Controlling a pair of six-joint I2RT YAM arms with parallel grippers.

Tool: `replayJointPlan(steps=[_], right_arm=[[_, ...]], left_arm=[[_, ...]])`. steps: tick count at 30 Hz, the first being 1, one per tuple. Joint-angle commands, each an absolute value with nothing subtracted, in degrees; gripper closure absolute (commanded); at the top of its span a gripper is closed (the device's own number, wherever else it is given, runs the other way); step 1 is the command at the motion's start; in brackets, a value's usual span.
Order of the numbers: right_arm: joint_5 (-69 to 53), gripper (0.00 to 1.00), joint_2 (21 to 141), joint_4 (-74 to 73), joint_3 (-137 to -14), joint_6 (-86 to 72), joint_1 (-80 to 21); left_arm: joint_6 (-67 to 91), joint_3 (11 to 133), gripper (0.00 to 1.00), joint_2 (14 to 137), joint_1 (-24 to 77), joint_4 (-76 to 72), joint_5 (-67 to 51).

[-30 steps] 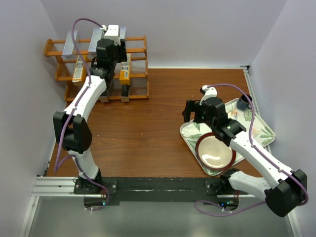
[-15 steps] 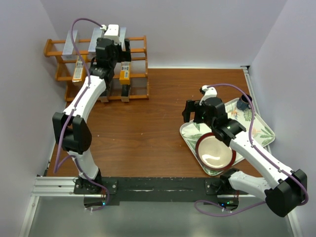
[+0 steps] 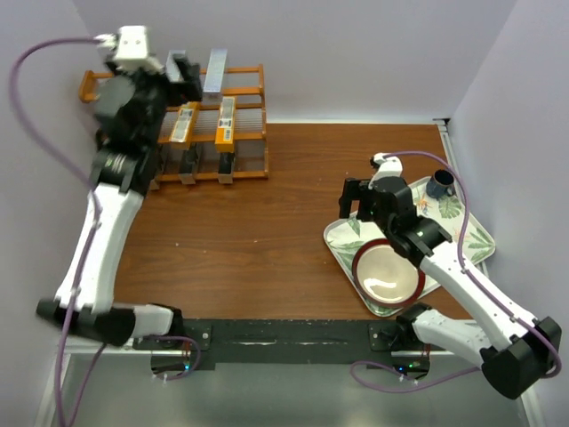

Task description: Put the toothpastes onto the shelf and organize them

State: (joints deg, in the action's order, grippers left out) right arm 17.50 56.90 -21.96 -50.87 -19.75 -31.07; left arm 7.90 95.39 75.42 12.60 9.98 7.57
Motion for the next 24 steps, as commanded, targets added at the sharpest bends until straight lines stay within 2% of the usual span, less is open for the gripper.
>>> replayJointPlan(steps=[1,5,14,24], right_arm=[[26.8,0.01,51.8,-24.6,-54.5,-20.6,-31.3],[30.4,0.01,44.8,-25.9,-52.7,-22.3,-31.2],[34.4,0.01,31.2,-25.2,-47.6,-17.7,-31.2],[38.5,0.01,24.2,-24.3,-44.4,-13.0,-31.2]], left_arm=[[7.6,83.8,0.00,59.9,12.3,11.4,13.8],[6.4,72.5,0.00,46.6,12.3,12.6,16.6],[15.1,58.4,0.00,19.6,12.3,25.5,28.1],[18.4,49.0,0.00,0.7,12.3,32.1,33.4]])
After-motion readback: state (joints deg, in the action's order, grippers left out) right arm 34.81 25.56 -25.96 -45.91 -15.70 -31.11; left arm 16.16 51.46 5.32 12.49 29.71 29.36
